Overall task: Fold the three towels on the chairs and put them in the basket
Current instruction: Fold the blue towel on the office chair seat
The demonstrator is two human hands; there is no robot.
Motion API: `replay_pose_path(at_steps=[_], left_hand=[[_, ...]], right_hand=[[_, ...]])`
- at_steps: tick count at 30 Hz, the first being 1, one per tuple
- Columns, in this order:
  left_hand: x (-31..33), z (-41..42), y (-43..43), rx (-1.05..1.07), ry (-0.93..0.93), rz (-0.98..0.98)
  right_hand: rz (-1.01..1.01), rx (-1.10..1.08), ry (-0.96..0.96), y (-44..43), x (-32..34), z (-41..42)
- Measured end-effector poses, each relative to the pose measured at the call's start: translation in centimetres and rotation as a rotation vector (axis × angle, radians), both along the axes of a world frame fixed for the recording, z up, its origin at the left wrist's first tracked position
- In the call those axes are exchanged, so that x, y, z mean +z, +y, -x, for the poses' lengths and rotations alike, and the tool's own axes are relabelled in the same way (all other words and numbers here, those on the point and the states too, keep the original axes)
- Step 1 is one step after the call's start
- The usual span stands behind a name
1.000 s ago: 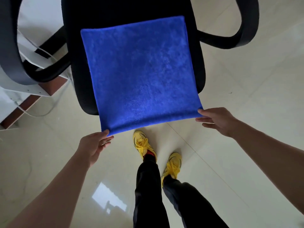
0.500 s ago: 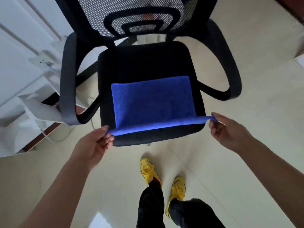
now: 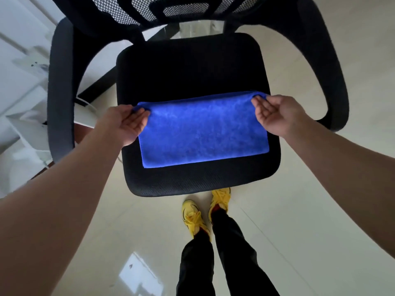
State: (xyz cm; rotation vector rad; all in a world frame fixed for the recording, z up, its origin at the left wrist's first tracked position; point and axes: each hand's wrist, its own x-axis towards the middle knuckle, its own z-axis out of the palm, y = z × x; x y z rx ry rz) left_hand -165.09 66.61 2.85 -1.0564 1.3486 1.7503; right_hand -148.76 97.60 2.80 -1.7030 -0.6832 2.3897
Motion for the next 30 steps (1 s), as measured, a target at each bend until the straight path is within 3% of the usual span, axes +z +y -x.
replay_pose_path(at_steps=[7, 9, 12, 14, 16, 18, 27, 30], left_hand=[[-2.0, 1.1, 1.3, 0.072, 0.04, 0.065], [-2.1, 1.2, 1.9, 0.066, 0.141, 0.21], [-1.6, 0.2, 4.2, -0.133, 0.4, 0.466], [-1.5, -1.1, 6.6, -0.273, 0.334, 0.318], [-2.0, -1.7, 7.9, -0.381, 0.138, 0.131], [-3.1, -1.2, 7.4, -0.307, 0.027, 0.026], [-3.0, 2.4, 3.6, 0.135, 0.064, -0.012], [-2.3, 0.0, 4.2, 0.035, 0.051, -0.025]], right_hand=[[-0.039, 0.079, -0.064, 1.7, -1.6, 2.0], [-0.147, 0.068, -0.104, 2.2, -1.6, 2.6], [-0.297, 0.101, -0.139, 0.6, -1.2, 4.1], [-0.199, 0.234, -0.1, -2.5, -1.4, 5.0], [-0.008, 0.346, -0.078, -5.3, -2.4, 5.5], [0.098, 0.364, -0.067, -5.3, -3.5, 5.7], [-0.08, -0.009, -0.057, 5.0, -3.9, 4.3], [-0.061, 0.021, -0.053, 2.3, -2.8, 3.6]])
